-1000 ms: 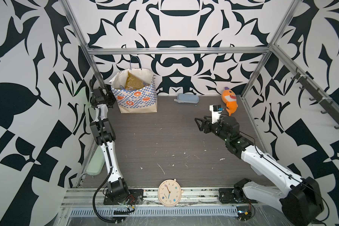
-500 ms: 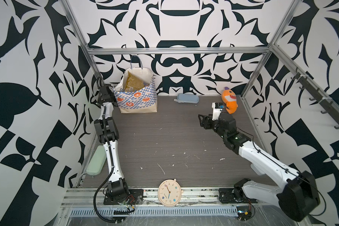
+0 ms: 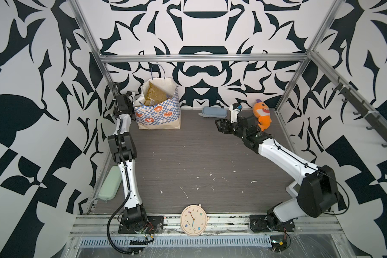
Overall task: Take the snacks out of the paper bag
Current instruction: Move the paper bag to the top-center of the table.
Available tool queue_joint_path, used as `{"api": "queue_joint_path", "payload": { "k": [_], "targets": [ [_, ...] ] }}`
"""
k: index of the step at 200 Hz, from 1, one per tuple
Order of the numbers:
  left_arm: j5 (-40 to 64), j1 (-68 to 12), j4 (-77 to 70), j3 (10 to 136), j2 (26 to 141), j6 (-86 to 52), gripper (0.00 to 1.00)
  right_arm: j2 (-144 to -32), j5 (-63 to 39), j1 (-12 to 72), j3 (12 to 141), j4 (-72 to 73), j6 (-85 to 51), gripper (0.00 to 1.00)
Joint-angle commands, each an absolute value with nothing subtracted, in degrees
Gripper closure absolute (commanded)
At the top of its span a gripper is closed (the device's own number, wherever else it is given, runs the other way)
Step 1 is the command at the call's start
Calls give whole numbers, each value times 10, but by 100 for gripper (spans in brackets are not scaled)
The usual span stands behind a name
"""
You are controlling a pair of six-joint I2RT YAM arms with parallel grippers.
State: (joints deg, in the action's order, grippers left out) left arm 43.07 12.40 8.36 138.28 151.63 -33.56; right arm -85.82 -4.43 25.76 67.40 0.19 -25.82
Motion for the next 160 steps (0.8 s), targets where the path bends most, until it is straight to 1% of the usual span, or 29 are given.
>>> {"api": "queue_joint_path", "payload": {
  "k": [1,31,47,76,125,160],
  "targets": [
    [509,91,163,1381,1479,-253,100,-831,-49,260,676,22,-256,25],
    [552,83,183,1356,1463,-225,100,-811,-35,260,644,45,-251,25],
    [553,75,196,1340,1449,-197,100,-810,-30,260,636,49,-247,25],
    [550,51,264,1341,1433,-129,100,-811,-31,260,636,45,-243,25],
    [548,27,222,1279,1392,-120,100,-815,5,260,631,44,-254,25],
    [558,11,227,1286,1397,-118,100,-817,19,259,629,45,-256,25]
  ]
}}
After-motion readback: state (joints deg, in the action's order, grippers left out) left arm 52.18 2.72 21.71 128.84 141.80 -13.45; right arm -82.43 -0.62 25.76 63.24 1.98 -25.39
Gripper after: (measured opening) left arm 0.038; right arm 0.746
